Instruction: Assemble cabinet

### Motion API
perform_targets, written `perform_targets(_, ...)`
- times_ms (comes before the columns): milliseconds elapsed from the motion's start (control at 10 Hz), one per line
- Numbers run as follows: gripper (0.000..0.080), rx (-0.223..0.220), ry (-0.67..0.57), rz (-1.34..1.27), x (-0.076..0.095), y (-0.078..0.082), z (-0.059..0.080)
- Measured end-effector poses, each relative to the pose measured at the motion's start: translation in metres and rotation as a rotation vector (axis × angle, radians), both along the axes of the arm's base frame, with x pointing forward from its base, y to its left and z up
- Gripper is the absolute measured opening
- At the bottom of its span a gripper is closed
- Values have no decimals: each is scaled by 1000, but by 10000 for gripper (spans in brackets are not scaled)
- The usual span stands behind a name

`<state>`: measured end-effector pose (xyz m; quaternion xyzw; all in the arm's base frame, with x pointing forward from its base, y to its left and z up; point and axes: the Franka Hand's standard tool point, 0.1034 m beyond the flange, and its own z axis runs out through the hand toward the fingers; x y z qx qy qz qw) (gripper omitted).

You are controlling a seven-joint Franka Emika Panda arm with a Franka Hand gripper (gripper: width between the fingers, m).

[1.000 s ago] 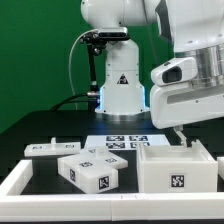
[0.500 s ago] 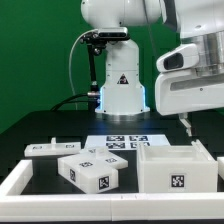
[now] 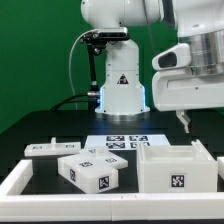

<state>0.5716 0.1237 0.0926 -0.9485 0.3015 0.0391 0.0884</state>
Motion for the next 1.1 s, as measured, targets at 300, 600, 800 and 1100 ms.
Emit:
perform_targets(300, 798, 4, 37, -180, 0, 3, -3)
perform_targets(600, 798, 34, 99, -443, 7, -2, -4)
perform_targets(800, 798, 39, 115, -624, 27, -9, 2)
perform_targets(1100, 798, 52, 135, -680, 25, -5, 1)
